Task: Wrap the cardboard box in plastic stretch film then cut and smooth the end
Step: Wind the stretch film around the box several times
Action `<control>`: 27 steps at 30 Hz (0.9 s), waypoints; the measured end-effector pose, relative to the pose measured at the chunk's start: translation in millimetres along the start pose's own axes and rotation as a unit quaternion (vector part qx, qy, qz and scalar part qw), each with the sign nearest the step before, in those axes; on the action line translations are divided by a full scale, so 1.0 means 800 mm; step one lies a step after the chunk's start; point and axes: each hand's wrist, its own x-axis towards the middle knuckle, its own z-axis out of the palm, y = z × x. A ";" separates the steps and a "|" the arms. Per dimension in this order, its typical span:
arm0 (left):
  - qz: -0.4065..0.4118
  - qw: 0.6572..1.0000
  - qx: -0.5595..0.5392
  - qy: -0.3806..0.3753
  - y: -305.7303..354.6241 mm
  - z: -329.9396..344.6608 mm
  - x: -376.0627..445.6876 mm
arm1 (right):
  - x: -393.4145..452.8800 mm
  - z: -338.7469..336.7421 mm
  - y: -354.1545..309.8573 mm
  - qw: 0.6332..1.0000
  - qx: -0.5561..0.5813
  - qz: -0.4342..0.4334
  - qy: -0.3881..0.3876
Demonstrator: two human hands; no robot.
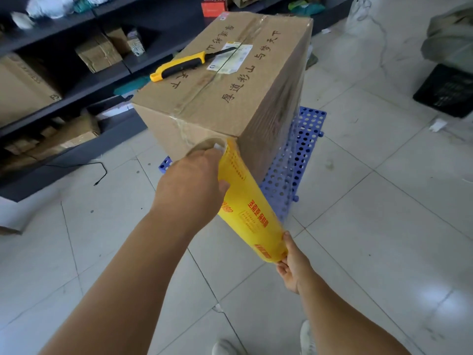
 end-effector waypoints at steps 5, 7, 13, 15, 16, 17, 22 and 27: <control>0.049 0.999 0.016 -0.005 -0.051 -0.007 -0.002 | 0.001 0.052 0.035 1.000 0.019 -0.014 -0.001; 0.070 0.997 0.027 -0.004 -0.070 -0.006 0.000 | 0.001 0.073 0.048 1.000 0.017 -0.019 0.006; 0.134 0.991 0.028 0.000 -0.113 -0.006 0.004 | 0.008 0.124 0.072 0.998 0.031 -0.045 0.019; 0.147 0.989 0.021 0.002 -0.127 -0.008 0.008 | 0.012 0.139 0.078 0.997 0.041 -0.051 0.026; 0.152 0.988 0.022 0.001 -0.133 -0.009 0.011 | 0.014 0.146 0.081 0.997 0.045 -0.051 0.029; 0.156 0.987 0.025 0.001 -0.140 -0.010 0.013 | 0.017 0.153 0.085 0.997 0.050 -0.050 0.032; 0.171 0.985 0.015 -0.010 -0.171 -0.013 0.031 | 0.030 0.181 0.095 0.993 0.091 -0.054 0.051; 0.196 0.980 -0.004 -0.030 -0.201 -0.010 0.051 | 0.037 0.208 0.101 0.985 0.141 -0.038 0.094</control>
